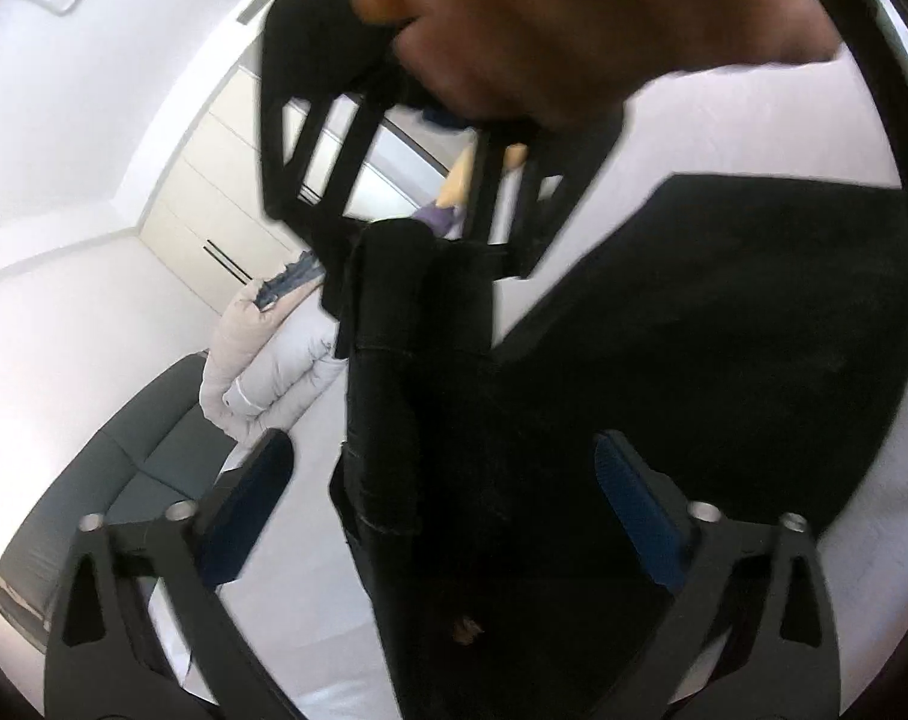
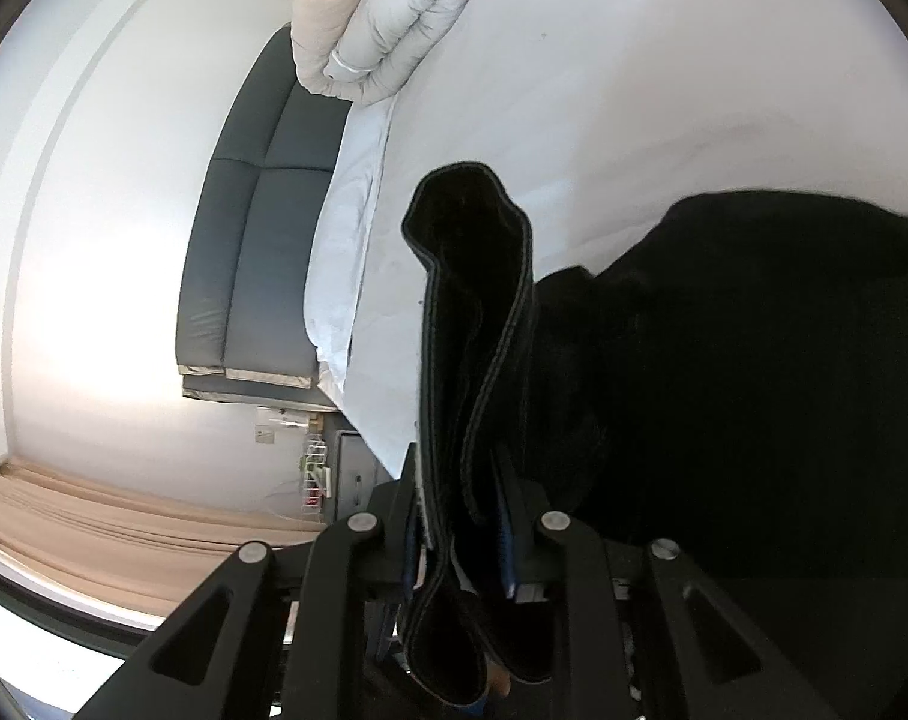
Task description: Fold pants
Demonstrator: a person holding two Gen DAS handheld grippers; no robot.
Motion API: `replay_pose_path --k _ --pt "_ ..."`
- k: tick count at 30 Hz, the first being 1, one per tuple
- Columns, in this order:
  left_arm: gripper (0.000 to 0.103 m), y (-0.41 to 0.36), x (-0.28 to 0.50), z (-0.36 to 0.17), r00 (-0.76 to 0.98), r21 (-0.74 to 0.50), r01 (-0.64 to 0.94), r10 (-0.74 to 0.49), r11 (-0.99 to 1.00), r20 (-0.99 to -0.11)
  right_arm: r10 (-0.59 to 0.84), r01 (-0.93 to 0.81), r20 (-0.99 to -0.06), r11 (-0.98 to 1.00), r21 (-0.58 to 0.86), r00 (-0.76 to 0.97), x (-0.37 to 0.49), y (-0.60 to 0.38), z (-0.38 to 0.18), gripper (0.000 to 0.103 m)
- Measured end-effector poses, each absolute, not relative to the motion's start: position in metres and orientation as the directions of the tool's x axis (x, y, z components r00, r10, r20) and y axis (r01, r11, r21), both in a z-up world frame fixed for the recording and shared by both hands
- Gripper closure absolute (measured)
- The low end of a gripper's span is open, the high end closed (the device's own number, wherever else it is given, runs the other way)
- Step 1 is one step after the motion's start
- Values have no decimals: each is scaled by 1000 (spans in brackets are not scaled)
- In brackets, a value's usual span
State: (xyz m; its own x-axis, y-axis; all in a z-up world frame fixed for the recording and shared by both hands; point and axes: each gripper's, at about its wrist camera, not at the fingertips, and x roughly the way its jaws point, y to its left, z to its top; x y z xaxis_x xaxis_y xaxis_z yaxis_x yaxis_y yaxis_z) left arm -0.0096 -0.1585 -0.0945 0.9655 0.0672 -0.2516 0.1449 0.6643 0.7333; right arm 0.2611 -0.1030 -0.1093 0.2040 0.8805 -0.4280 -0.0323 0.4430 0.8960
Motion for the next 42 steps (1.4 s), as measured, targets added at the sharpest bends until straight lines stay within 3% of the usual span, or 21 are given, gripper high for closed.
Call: replay_pose_path --k 2,5,6,12,18,26,32,36,42 --pt "63 -153 -6 -92 957 709 162 66 686 -283 879 -34 -430 446 894 205 257 -113 -108 81" --pt "87 -149 -3 -97 943 692 200 54 694 -327 875 -21 -424 440 898 232 249 -127 -108 83" --pt "89 -150 -9 -96 943 685 211 40 698 -331 872 -20 -424 441 897 246 244 -132 -107 85" --pt "93 -157 -34 -93 943 647 284 -83 708 -323 873 -31 -351 384 923 339 208 -173 -113 86" --pt "93 -178 -54 -95 918 646 379 -182 663 -351 836 -13 -342 384 923 428 177 -214 -121 86" --pt "93 -222 -72 -125 866 670 496 -266 552 -423 740 40 -456 505 862 493 157 -257 -148 87" --pt "93 -214 -34 -129 861 675 508 -288 535 -420 717 12 -447 523 852 535 156 -271 -144 89" --pt "93 -227 -47 -128 855 672 519 -310 528 -416 696 -4 -441 538 843 566 150 -285 -137 90" --pt "93 -229 -64 -156 813 661 582 -310 475 -493 673 95 -492 535 839 553 134 -293 -180 90"
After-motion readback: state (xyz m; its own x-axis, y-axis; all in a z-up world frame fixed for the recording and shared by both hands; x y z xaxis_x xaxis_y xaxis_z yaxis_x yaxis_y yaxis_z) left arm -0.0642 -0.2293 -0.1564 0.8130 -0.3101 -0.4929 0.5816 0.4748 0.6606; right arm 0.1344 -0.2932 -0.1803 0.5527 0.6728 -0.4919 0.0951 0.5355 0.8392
